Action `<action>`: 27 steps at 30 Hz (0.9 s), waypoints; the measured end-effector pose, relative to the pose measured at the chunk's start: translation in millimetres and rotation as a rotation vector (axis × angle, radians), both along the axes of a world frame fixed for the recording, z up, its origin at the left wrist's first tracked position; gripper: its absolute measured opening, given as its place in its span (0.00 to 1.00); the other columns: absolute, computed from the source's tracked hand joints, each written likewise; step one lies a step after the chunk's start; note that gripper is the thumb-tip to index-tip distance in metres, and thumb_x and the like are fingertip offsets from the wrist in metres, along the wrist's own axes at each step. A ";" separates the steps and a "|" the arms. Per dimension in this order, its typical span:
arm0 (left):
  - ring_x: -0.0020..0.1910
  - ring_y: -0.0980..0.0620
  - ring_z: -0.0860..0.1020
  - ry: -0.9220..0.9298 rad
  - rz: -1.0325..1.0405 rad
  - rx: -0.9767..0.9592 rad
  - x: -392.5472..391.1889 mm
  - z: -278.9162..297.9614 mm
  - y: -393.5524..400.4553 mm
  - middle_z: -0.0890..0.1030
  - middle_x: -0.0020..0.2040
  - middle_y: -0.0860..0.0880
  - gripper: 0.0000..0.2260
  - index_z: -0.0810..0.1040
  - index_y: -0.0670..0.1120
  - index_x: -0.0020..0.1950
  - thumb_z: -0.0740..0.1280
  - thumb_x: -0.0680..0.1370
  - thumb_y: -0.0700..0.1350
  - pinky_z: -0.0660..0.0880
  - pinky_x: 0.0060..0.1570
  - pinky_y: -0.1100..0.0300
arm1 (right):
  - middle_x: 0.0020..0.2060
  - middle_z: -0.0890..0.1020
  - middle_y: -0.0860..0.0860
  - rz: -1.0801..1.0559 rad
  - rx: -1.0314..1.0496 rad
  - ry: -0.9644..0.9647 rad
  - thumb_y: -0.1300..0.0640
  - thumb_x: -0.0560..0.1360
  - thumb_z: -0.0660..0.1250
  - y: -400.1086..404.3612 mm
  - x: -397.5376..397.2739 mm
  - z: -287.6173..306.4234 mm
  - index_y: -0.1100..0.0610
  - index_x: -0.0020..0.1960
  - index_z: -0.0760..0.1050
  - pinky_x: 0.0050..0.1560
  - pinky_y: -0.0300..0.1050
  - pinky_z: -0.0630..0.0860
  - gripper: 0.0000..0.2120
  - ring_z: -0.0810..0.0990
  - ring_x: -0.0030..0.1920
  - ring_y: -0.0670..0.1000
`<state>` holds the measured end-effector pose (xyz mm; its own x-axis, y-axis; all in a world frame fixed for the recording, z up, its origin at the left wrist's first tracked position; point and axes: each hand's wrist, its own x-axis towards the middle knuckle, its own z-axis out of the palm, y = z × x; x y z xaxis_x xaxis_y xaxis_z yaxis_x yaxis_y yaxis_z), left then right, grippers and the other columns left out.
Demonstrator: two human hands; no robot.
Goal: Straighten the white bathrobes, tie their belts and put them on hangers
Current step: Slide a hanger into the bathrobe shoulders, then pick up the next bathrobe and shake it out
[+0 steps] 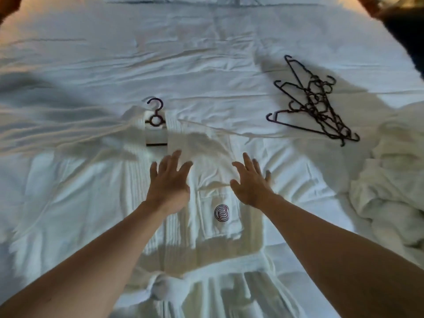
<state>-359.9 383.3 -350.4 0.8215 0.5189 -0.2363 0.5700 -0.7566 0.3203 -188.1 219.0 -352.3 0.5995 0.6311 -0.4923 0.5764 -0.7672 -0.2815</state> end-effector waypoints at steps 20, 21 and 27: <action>0.72 0.48 0.70 0.038 -0.336 -0.234 19.4 118.8 -294.2 0.63 0.78 0.50 0.20 0.76 0.53 0.68 0.69 0.76 0.44 0.70 0.67 0.48 | 0.65 0.78 0.49 -0.607 0.160 0.281 0.56 0.80 0.62 -441.2 -47.8 153.3 0.49 0.73 0.71 0.56 0.42 0.71 0.20 0.76 0.60 0.51; 0.72 0.48 0.70 0.035 -0.338 -0.241 24.6 123.0 -310.6 0.62 0.78 0.51 0.20 0.76 0.54 0.68 0.69 0.76 0.44 0.70 0.67 0.49 | 0.65 0.77 0.49 -0.620 0.186 0.279 0.56 0.80 0.62 -456.0 -45.8 157.2 0.49 0.73 0.71 0.54 0.42 0.71 0.21 0.76 0.59 0.50; 0.75 0.50 0.66 0.000 -0.426 -0.311 80.5 147.8 -435.3 0.59 0.79 0.53 0.19 0.74 0.54 0.69 0.67 0.78 0.45 0.66 0.70 0.54 | 0.65 0.77 0.48 -0.685 0.294 0.194 0.55 0.80 0.63 -562.8 -19.5 195.2 0.49 0.73 0.70 0.57 0.43 0.73 0.21 0.76 0.60 0.50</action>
